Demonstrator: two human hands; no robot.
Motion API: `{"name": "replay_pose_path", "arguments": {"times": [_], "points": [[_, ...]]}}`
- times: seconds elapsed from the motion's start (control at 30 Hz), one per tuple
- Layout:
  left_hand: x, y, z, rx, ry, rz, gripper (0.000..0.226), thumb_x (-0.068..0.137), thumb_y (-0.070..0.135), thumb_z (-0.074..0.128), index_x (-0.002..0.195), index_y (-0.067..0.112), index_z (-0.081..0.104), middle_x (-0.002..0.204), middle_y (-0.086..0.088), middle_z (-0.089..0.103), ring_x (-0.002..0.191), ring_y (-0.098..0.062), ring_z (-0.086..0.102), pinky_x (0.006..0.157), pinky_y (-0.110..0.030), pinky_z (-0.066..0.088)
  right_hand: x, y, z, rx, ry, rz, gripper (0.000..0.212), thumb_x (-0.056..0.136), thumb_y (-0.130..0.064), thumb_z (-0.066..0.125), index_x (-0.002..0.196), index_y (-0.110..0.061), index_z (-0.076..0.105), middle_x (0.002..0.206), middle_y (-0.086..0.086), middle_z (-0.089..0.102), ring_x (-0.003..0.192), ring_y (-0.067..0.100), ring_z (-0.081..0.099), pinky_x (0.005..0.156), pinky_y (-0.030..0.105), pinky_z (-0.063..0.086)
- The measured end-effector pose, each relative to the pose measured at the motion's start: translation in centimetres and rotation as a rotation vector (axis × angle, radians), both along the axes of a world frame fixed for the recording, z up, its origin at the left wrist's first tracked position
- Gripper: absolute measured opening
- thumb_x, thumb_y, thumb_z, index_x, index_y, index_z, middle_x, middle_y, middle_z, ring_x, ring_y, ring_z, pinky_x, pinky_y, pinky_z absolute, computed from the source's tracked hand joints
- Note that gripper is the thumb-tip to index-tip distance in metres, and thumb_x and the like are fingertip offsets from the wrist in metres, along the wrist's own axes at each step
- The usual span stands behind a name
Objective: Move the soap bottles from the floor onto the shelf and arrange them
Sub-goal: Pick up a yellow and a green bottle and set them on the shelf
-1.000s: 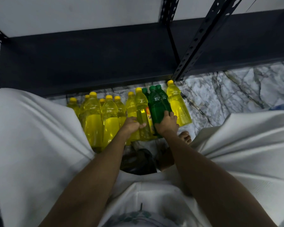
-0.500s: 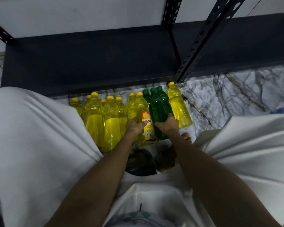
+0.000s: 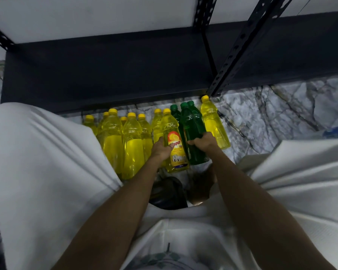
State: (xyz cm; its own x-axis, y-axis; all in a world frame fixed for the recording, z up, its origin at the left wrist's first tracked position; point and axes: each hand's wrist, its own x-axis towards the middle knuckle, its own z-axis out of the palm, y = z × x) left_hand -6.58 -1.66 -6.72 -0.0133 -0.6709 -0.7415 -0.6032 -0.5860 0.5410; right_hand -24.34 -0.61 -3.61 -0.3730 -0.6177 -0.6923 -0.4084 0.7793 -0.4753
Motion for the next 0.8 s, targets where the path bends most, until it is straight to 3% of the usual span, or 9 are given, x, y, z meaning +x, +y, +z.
{"name": "replay_pose_path", "arguments": {"times": [0.17,0.3,0.4,0.5,0.67,0.8], "points": [[-0.8,0.1,-0.3,0.097,-0.005,0.048,0.077,0.102,0.045,0.051,0.162,0.023,0.009,0.167,-0.014,0.013,0.152,-0.035,0.018,0.121,-0.046,0.026,-1.5,-0.8,0.0,0.046,-0.157,-0.108,0.040,0.089,-0.018,0.072,0.120,0.006,0.064,0.109,0.019,0.069,0.094,0.033,0.066,0.077,0.038,0.058],[-2.0,-0.3,0.1,0.140,-0.105,-0.010,0.100,0.091,0.069,0.051,0.162,0.017,0.004,0.166,-0.018,0.006,0.154,-0.036,0.009,0.122,-0.048,0.020,-0.4,-0.6,-1.7,0.097,0.036,0.002,0.085,0.089,-0.064,0.061,0.140,0.003,0.051,0.143,0.024,0.052,0.131,0.040,0.050,0.108,0.048,0.045],[-2.8,0.0,-0.1,0.098,-0.180,-0.047,0.111,0.084,0.065,0.066,0.160,0.014,0.002,0.162,-0.021,0.012,0.150,-0.039,0.015,0.117,-0.046,0.027,1.0,-0.6,-2.0,0.086,0.079,-0.015,0.089,0.096,-0.064,0.050,0.150,0.004,0.033,0.154,0.027,0.036,0.142,0.042,0.035,0.114,0.048,0.035],[-2.8,-0.4,-0.5,0.077,-0.156,0.003,0.105,0.081,0.055,0.076,0.155,0.014,0.015,0.156,-0.022,0.024,0.145,-0.039,0.024,0.114,-0.045,0.035,1.1,-0.8,-2.2,0.099,0.071,-0.074,0.098,0.094,-0.070,0.044,0.156,0.002,0.020,0.160,0.026,0.026,0.147,0.042,0.026,0.119,0.052,0.027],[-1.4,-1.0,-1.0,0.095,-0.053,0.019,0.103,0.072,0.053,0.084,0.149,0.016,0.028,0.151,-0.012,0.042,0.139,-0.034,0.039,0.103,-0.046,0.048,0.9,-0.4,-3.6,-0.001,0.018,-0.182,0.098,0.086,-0.081,0.045,0.139,0.002,0.051,0.141,0.026,0.054,0.128,0.042,0.053,0.105,0.047,0.045],[0.4,-2.5,-0.1,0.204,0.180,0.123,0.089,0.072,0.031,0.090,0.142,0.017,0.037,0.140,-0.003,0.055,0.123,-0.029,0.057,0.090,-0.040,0.054,1.6,-0.2,-3.1,-0.017,-0.121,-0.297,0.112,0.074,-0.092,0.046,0.137,0.001,0.056,0.136,0.023,0.059,0.122,0.038,0.059,0.104,0.045,0.048]]}}
